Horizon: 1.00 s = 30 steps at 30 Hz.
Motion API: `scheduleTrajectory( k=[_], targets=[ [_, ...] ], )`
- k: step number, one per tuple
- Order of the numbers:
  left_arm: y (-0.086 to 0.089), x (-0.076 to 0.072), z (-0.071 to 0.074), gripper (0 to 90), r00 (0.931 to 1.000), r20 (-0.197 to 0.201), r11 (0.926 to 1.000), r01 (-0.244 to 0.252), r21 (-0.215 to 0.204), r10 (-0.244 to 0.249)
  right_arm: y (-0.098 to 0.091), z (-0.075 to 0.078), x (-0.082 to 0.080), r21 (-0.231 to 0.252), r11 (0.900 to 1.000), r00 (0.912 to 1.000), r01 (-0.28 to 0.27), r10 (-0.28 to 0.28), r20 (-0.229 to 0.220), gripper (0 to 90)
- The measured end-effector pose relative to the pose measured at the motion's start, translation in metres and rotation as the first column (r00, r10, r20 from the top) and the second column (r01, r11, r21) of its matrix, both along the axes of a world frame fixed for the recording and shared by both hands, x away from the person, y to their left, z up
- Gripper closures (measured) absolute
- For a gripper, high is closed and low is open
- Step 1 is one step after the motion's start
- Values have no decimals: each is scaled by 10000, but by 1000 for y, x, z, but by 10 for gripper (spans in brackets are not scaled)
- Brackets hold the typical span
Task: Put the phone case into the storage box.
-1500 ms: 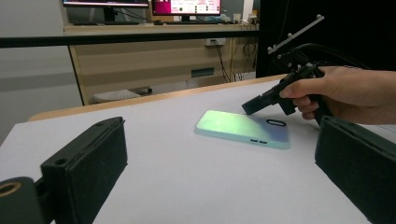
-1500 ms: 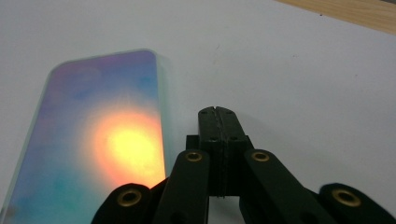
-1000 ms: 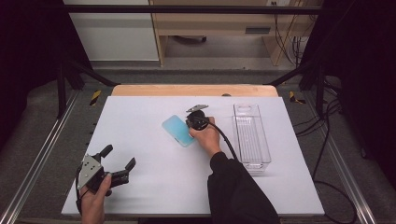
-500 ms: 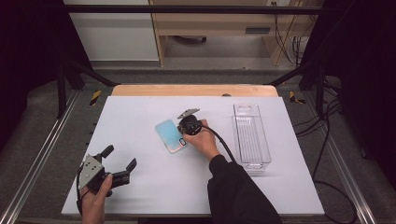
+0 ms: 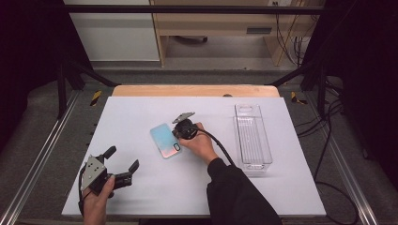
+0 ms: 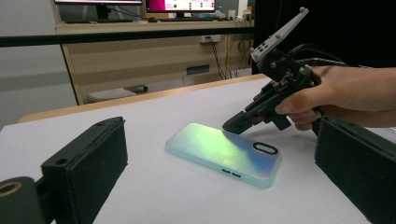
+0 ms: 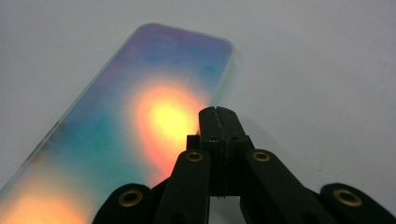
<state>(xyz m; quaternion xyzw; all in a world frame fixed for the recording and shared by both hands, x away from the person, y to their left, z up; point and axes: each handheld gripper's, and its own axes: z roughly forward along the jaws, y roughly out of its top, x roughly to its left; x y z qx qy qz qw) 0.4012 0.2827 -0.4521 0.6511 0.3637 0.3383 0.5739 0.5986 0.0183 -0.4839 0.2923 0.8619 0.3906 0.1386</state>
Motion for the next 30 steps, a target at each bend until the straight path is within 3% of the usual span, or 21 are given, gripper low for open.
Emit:
scheduleTrajectory(
  k=[11, 17, 19, 21, 22, 26, 27, 29, 30],
  targets=[
    [0, -1, 1, 21, 10000, 43, 10000, -4, 3, 4, 14, 0, -14, 28, 9982, 9982, -591, 591, -46, 900],
    [5, -2, 1, 21, 9998, 70, 9997, -171, -179, 172, 13, 1, -19, 105, 9998, 9996, -182, 185, -229, 855],
    [9, -2, 1, 21, 9995, 66, 9992, -302, -278, 304, 10, 5, -25, 292, 9988, 9985, 396, -385, -379, 762],
    [11, -2, 1, 21, 9994, 90, 9990, -337, -306, 340, 8, 6, -28, 409, 9978, 9980, 525, -511, -365, 747],
    [13, -2, 1, 21, 9992, 60, 9987, -389, -323, 391, 7, 9, -36, 631, 9957, 9973, 679, -660, -315, 637],
    [18, -2, 1, 21, 9982, 44, 9966, -601, -569, 604, 6, 14, -50, 963, 9913, 9958, 896, -876, -251, 548],
    [19, -2, 1, 21, 9981, 50, 9965, -615, -565, 619, 6, 17, -60, 1008, 9899, 9949, 1000, -985, -198, 452],
    [19, -2, 1, 21, 9978, 19, 9959, -663, -609, 665, 7, 19, -64, 1028, 9892, 9945, 1045, -1028, -217, 403],
    [19, -2, 1, 21, 9977, 5, 9959, -670, -604, 672, 9, 21, -73, 1082, 9875, 9934, 1149, -1136, -183, 319]
  ],
)
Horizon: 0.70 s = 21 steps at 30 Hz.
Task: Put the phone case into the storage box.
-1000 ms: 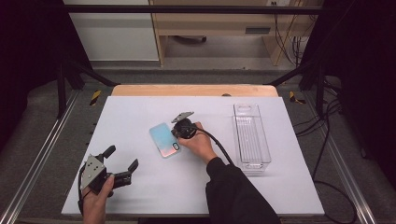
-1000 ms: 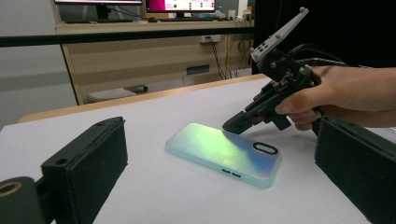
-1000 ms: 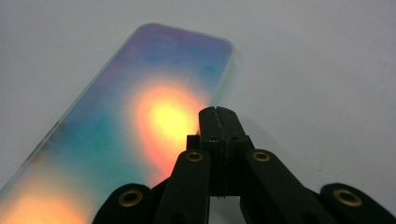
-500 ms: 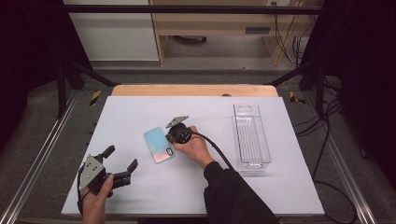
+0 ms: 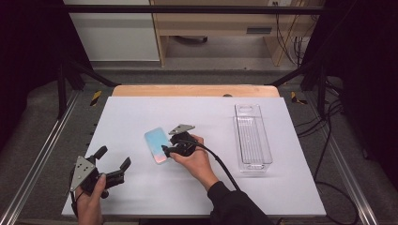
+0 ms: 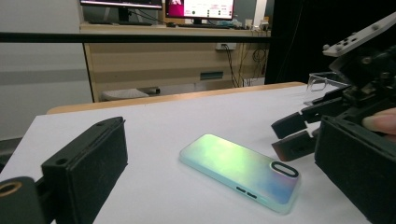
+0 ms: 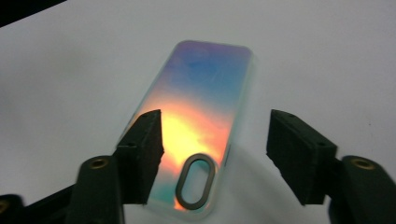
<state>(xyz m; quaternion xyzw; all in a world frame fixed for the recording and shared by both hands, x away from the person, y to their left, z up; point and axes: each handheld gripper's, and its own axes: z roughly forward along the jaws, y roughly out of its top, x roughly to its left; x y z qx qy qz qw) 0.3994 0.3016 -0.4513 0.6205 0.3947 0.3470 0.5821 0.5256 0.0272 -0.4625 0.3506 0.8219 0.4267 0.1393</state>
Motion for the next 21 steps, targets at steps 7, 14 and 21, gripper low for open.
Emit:
scheduleTrajectory(
  k=[7, 14, 21],
  targets=[
    [-1, 0, 0, 21, 10000, 13, 10000, 25, 69, -25, 8, 1, -17, -48, 9979, 9979, 649, -648, 39, 121],
    [1, 0, 0, 21, 10000, -21, 10000, -46, 43, 46, 24, -6, -25, -203, 9960, 9962, 866, -865, 82, 68],
    [0, 0, 0, 21, 10000, -18, 10000, -14, 82, 14, 36, -15, -26, -382, 9945, 9951, 979, -983, -97, 70]
  ],
)
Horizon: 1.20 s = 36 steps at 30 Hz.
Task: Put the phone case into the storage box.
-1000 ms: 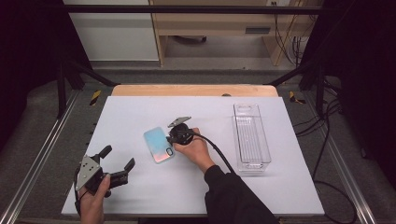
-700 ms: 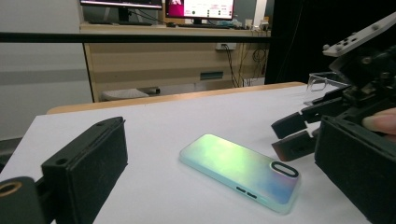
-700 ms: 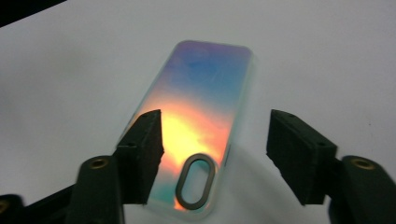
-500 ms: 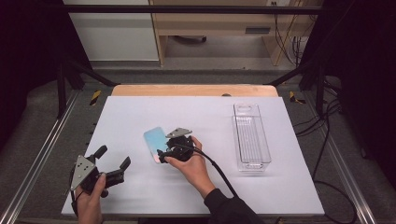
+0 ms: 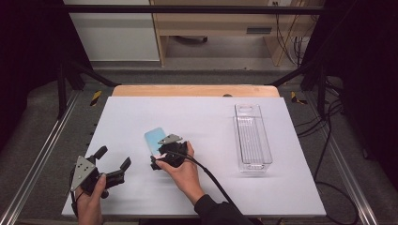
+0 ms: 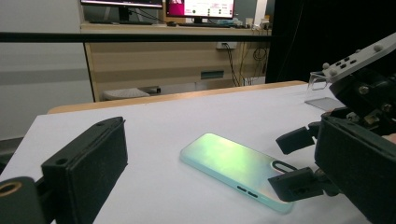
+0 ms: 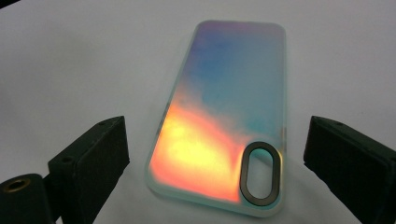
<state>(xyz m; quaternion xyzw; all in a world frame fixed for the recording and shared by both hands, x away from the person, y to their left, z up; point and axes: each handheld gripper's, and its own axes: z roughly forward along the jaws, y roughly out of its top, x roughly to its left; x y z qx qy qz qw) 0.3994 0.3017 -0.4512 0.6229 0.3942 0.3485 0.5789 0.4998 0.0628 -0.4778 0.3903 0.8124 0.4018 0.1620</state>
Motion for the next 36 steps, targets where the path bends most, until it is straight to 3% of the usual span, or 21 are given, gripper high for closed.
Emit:
scheduleTrajectory(
  k=[16, 23, 36],
  targets=[
    [0, 0, 0, 21, 10000, 20, 10000, 5, -33, -5, 10, -10, 1, -559, 9981, 9992, 259, -275, -279, 79],
    [-1, 0, 0, 21, 10000, 19, 10000, 19, -17, -19, 13, -13, 1, -834, 9956, 9989, 420, -438, -194, 102],
    [-1, 0, 1, 21, 10000, 20, 10000, 44, 7, -44, 13, -13, 1, -900, 9947, 9985, 502, -519, -167, 110]
  ],
)
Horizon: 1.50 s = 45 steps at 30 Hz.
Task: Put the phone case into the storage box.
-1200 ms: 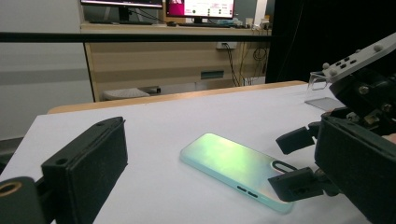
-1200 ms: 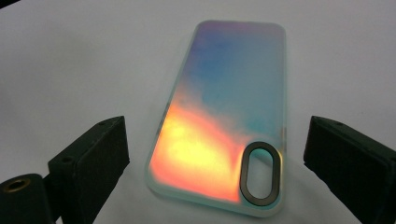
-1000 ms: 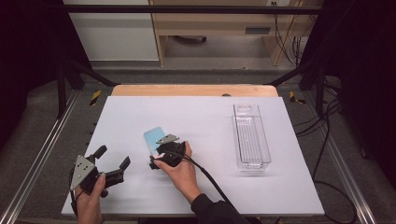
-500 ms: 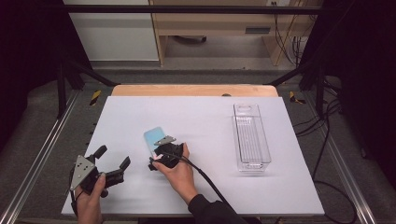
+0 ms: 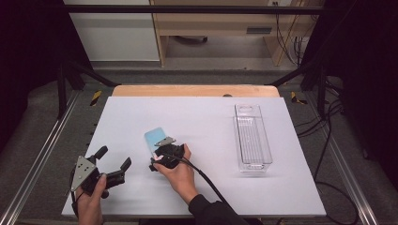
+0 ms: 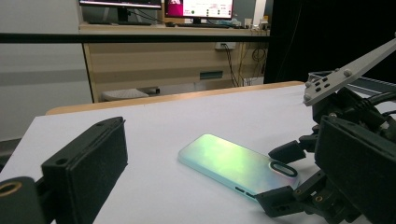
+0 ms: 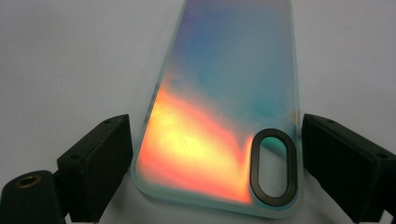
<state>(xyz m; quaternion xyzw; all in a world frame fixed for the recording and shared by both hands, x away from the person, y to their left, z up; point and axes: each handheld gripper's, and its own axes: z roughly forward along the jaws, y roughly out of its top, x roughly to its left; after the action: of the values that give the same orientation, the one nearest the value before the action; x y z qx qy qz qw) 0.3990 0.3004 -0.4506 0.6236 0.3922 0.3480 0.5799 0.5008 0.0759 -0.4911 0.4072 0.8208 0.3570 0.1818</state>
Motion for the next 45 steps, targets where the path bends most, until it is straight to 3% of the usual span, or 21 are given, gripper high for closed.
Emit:
scheduleTrajectory(
  k=[28, 35, 45],
  targets=[
    [1, 0, 0, 21, 10000, 13, 10000, -10, -26, 10, -1, 2, 1, -1, 10000, 9999, 79, -80, -61, 169],
    [1, 0, 0, 21, 10000, 20, 10000, -22, -43, 22, -7, 5, 5, -117, 9982, 9977, -588, 584, -329, 177],
    [2, 0, 0, 21, 10000, 27, 10000, -40, -64, 40, -18, 8, 10, -322, 9928, 9932, -1153, 1147, -206, 178]
  ],
)
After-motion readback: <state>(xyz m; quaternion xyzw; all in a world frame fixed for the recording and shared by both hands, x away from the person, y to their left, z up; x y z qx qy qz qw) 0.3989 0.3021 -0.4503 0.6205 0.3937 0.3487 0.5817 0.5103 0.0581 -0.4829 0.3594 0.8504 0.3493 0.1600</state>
